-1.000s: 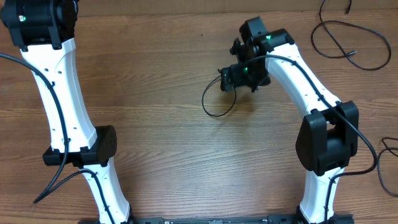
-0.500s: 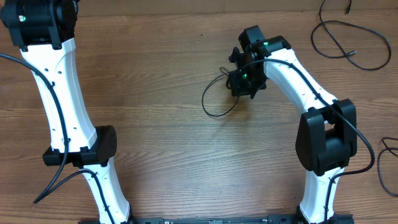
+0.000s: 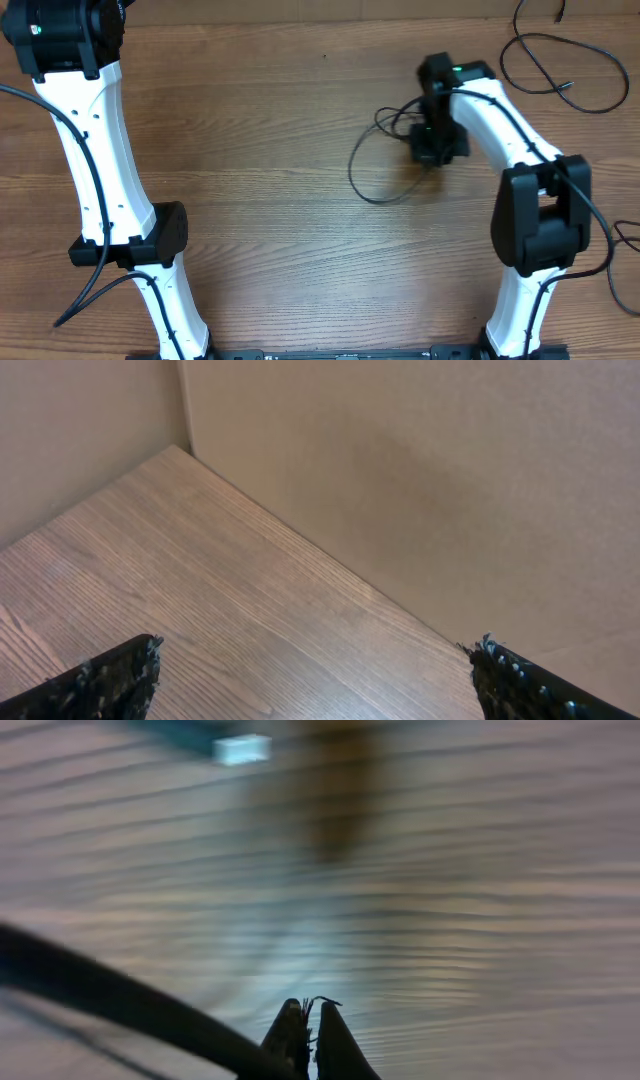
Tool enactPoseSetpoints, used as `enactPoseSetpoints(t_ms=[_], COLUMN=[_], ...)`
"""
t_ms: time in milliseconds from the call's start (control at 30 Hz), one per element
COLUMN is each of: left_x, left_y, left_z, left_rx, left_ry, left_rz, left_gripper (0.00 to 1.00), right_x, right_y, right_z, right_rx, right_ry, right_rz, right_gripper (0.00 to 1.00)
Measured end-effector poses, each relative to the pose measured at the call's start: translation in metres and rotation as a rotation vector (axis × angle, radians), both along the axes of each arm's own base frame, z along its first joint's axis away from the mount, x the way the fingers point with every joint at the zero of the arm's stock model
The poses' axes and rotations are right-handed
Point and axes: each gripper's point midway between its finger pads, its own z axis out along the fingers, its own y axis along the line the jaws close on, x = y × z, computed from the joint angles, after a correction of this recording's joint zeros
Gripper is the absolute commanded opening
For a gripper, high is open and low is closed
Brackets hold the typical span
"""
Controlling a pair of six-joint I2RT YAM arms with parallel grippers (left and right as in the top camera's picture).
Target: Untangle cables
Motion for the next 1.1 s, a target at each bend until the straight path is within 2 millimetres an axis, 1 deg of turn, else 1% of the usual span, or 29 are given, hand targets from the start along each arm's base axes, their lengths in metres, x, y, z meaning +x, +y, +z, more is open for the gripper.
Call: enactPoseSetpoints(t_ms=[133, 300, 400, 433, 467, 500, 567, 633, 667, 933, 1100], left_x=[0.001, 0.001, 0.002, 0.002, 0.002, 0.002, 0.002, 0.002, 0.002, 0.004, 0.005], left_y=[-0.002, -0.005, -0.006, -0.007, -0.007, -0.007, -0.007, -0.008, -0.009, -0.012, -0.013], left_z=[-0.001, -0.002, -0.002, -0.002, -0.002, -0.002, -0.002, -0.002, -0.002, -0.002, -0.002], left_rx=[-0.008, -0.016, -0.022, -0.024, -0.024, -0.024, -0.025, -0.028, -0.031, -0.043, -0.045], left_ry=[0.0, 0.002, 0.003, 0.003, 0.003, 0.003, 0.003, 0.002, 0.001, -0.003, -0.006], left_rz=[-0.011, -0.023, -0.032, -0.034, -0.035, -0.035, -0.035, -0.039, -0.044, -0.062, -0.065], left_gripper=[1.0, 1.0, 1.0, 0.99, 0.99, 1.0, 0.99, 0.99, 1.0, 1.0, 1.0], right_x=[0.006, 0.006, 0.001, -0.004, -0.005, -0.012, -0.017, -0.022, -0.023, -0.04, -0.048], right_y=[-0.043, -0.099, -0.134, -0.148, -0.153, -0.168, -0.18, -0.188, -0.188, -0.172, -0.173], right_z=[0.0, 0.001, 0.001, 0.002, 0.002, 0.002, 0.002, 0.002, 0.003, 0.006, 0.01], right_rx=[-0.053, -0.12, -0.142, -0.148, -0.15, -0.156, -0.156, -0.154, -0.152, -0.15, -0.18], right_ry=[-0.01, -0.019, -0.011, -0.003, 0.001, 0.017, 0.025, 0.033, 0.04, 0.12, 0.142], right_rz=[-0.119, -0.249, -0.328, -0.365, -0.378, -0.419, -0.455, -0.479, -0.484, -0.522, -0.556], right_gripper=[0.04, 0.04, 0.04, 0.04, 0.04, 0.04, 0.04, 0.04, 0.04, 0.04, 0.04])
